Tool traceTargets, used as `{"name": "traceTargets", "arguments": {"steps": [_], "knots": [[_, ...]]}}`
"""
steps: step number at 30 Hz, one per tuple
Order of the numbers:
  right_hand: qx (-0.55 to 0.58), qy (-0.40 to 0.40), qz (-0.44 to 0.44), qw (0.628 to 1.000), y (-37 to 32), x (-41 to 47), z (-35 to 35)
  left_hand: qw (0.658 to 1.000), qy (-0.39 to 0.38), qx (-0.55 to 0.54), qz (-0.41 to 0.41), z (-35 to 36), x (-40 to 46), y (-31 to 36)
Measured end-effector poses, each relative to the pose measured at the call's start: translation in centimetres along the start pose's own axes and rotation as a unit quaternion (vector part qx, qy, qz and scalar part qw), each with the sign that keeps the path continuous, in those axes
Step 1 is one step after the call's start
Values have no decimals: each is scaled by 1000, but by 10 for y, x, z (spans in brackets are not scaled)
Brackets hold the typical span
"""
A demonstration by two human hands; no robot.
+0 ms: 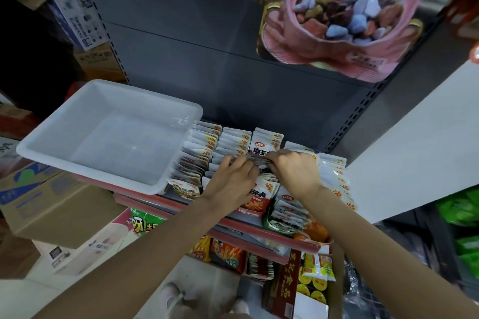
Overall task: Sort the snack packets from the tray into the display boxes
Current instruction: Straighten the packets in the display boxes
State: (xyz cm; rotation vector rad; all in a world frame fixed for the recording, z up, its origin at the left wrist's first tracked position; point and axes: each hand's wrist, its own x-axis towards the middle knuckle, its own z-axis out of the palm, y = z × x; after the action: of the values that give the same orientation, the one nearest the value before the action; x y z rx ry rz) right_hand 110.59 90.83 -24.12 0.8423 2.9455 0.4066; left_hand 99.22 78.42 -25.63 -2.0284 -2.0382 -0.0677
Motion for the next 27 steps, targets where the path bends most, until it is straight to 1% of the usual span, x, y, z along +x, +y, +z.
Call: {"name": "traceTargets", "arguments": {"steps": [4,6,7,9,10,12,14,17,18,20,22,23,24,25,27], "knots": [[-17,-37,-43,998,2,5,-16,1000,-8,-7,22,3,-1,-2],[-69,-10,-63,996,-2,7,-25,999,-17,2,34,3,-2,-4],[-99,7,-41,994,-4,8,-30,999,-21,5,36,2,-2,-4],[-91,45,1,995,-6,14,-28,999,-21,12,35,1,-1,-4],[-92,51,15,994,-7,18,-25,999,-17,12,33,1,0,-4],[-110,6,17,994,-8,22,-30,999,-16,7,29,3,2,-2],[-93,-35,-10,995,-9,25,-30,1000,-15,3,24,5,2,-1],[-57,-49,-16,997,-6,28,-27,1000,-11,-6,15,6,-1,-2],[-38,-38,-13,998,-4,26,-29,1000,-9,-13,14,7,-2,-3],[6,32,-5,999,0,19,-35,999,9,-27,15,9,-3,-5],[71,103,-7,992,5,5,-34,999,32,-43,5,11,-5,-7],[110,93,-10,990,6,-3,-34,998,43,-50,-2,12,-6,-7],[148,62,-13,987,6,-9,-37,997,53,-56,-8,12,-8,-7],[180,15,-16,983,7,-14,-34,996,60,-59,-12,12,-11,-8],[179,-58,-26,982,6,-17,-28,996,63,-65,-9,12,-15,-8]]}}
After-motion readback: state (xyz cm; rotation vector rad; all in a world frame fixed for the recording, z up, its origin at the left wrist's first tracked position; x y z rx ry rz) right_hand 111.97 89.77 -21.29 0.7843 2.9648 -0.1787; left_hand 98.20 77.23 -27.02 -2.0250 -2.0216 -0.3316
